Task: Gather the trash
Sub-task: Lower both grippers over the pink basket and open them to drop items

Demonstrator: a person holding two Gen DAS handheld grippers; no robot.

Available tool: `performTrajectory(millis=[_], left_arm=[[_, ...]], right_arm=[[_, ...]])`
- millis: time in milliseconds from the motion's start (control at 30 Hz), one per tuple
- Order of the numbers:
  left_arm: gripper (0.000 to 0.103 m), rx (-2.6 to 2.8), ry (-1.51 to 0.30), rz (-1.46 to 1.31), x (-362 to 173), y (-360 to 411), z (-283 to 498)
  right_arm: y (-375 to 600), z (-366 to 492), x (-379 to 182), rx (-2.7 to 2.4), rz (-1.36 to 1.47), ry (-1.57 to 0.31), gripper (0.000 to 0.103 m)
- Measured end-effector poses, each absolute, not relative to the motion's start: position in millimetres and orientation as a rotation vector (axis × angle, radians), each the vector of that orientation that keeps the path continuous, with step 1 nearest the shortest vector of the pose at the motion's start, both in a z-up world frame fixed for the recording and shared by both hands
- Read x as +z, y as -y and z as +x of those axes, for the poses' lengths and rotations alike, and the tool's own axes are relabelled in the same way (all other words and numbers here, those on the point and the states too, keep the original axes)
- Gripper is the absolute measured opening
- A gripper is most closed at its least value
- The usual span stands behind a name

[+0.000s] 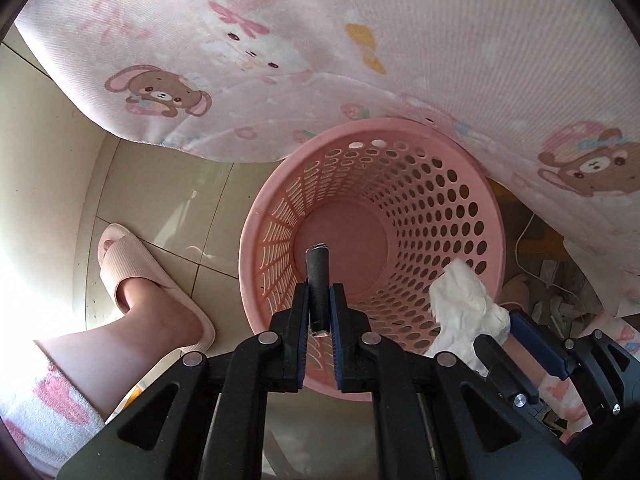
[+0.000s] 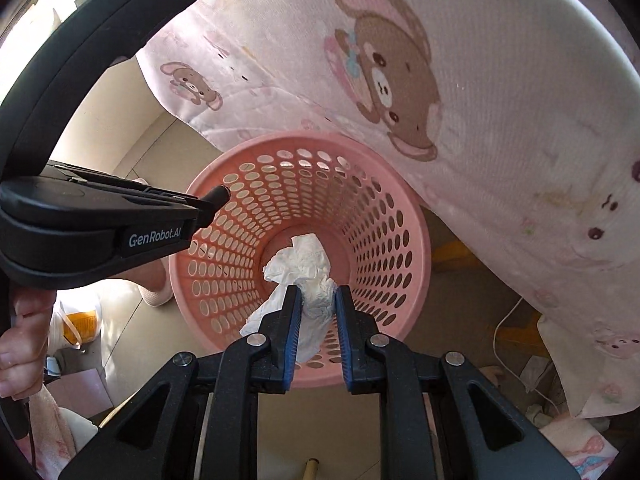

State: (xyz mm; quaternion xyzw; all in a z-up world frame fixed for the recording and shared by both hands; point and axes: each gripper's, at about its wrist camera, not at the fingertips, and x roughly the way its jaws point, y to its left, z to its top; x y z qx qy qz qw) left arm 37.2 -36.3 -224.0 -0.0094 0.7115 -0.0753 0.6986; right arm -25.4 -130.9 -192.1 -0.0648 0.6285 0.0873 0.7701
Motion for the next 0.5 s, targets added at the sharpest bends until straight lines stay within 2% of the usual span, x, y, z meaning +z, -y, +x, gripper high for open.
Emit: performTrajectory(millis=[133,233,400,500], left_arm=[[0.024,-0.165,-1.592,-0.044,-223,33,38],[0.039,-0.148,-1.583,-0.041,-221,31,38],[0.047,-0.139,-1.566,-0.042,-213,30,38],[0.048,-0.135,-1.534,-0.025,-203,30,38]], right_arm=[[137,-21,-197,0.171,-0.102,-1.383,0.036],[142,-23,-193,0.144,-0.097,-1.366,0.059],[152,-22,-189,0.100,-0.062,-1.372,0.063],[159,-22,-186,0.073,-0.051,-1.370,0.063]])
